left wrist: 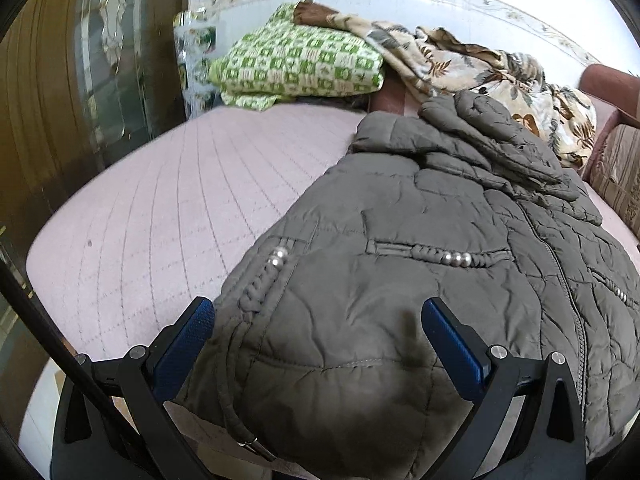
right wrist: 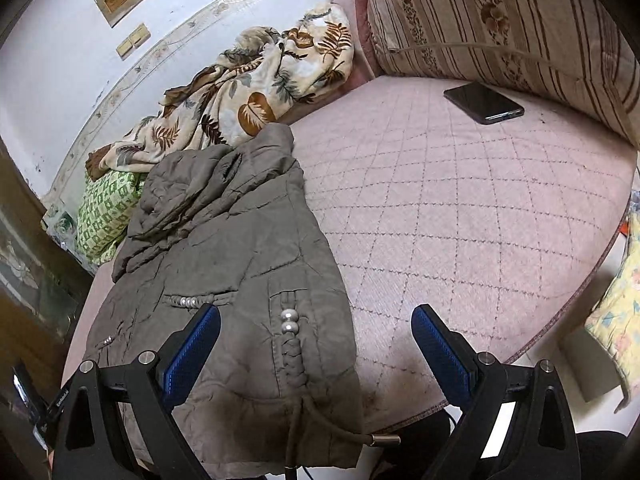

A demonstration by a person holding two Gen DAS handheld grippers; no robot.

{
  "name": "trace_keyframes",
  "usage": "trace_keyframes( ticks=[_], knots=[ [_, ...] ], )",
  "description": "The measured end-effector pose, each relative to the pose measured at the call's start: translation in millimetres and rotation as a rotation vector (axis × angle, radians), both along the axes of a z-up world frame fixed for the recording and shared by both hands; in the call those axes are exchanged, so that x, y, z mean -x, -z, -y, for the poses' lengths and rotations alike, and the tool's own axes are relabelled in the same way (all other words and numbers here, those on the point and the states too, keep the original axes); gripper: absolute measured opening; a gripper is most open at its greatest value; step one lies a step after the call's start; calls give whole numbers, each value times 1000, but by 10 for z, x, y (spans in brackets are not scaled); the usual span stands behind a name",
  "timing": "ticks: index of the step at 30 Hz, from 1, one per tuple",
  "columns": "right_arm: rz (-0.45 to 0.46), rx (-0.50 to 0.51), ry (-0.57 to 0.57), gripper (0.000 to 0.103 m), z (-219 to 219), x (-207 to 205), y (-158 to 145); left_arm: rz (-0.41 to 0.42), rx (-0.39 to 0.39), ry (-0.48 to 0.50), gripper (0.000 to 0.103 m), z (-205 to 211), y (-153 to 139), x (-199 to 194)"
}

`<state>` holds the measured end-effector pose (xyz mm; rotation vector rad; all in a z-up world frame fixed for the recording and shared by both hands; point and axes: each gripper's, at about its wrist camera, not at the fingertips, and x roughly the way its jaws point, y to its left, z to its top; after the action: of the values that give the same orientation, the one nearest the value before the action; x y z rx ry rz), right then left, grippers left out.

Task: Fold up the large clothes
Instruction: 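Move the right tool to the jacket side edge by the pearl trim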

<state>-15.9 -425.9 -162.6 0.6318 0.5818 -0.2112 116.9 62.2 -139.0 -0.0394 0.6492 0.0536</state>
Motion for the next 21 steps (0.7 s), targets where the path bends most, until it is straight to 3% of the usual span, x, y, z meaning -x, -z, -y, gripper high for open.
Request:
trace_keyframes(
  ticks=[4,21],
  knots=[
    [-25,-4,-19,98,-29,-41,50,-42,34,-9,103,-47,63,-43],
    [-78,29,-129,98,-286,-214,183,-44,2,21,103,32,82,-23]
  ],
)
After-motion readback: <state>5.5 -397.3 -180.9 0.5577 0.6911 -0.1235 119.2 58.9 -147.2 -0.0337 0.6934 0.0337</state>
